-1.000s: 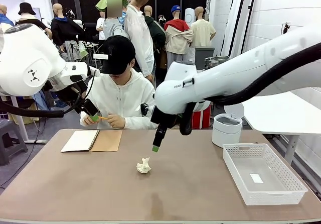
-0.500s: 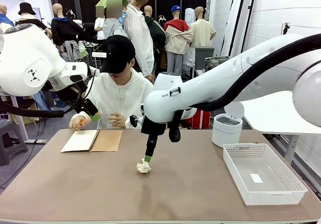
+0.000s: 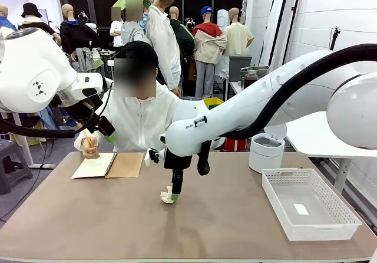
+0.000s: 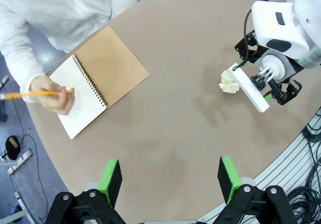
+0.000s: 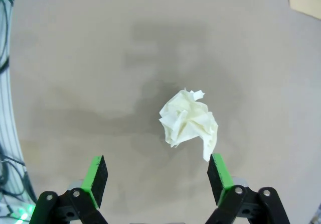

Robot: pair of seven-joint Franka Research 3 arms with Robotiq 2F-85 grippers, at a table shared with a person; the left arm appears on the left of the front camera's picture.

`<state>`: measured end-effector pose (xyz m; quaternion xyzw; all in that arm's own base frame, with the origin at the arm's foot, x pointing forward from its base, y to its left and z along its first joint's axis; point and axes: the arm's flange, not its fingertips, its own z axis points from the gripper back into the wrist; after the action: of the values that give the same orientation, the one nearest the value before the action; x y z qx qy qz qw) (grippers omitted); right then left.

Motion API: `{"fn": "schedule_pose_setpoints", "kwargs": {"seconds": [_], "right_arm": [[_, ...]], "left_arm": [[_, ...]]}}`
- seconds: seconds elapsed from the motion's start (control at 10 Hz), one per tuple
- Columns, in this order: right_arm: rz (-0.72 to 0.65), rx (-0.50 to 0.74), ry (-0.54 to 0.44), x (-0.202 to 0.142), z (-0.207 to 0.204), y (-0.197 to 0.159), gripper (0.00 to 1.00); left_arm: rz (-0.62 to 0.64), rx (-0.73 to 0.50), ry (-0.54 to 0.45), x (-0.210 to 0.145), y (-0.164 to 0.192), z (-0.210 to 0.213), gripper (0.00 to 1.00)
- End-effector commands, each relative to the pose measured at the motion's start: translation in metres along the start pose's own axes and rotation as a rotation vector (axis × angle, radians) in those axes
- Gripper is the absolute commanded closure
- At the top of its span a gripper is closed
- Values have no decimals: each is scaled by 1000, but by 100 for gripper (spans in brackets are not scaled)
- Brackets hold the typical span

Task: Sort the paper based on its condition.
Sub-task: If a person hands you a paper, place it in the Organizing basket , and if it's crumpled, put it in the Trash can.

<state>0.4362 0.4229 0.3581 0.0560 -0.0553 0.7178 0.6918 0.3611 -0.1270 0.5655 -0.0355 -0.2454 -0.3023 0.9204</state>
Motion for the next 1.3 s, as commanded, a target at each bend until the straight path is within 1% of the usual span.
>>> {"fn": "schedule_pose_setpoints", "kwargs": {"seconds": [0.0,0.1,0.2,0.6,1.0,1.2], "right_arm": [[0,-26,18,5,5,-2,0],[-7,-38,14,7,15,3,0],[11,-11,7,1,2,-2,0],[12,-13,4,2,3,-2,0],[13,-27,1,8,-4,-18,0],[22,-49,20,11,-9,-25,0]], "left_arm": [[2,-2,-5,0,1,2,0],[2,-2,-5,0,1,2,0],[2,-2,-5,0,1,2,0],[2,-2,-5,0,1,2,0],[2,-2,-5,0,1,2,0],[2,-2,-5,0,1,2,0]]}}
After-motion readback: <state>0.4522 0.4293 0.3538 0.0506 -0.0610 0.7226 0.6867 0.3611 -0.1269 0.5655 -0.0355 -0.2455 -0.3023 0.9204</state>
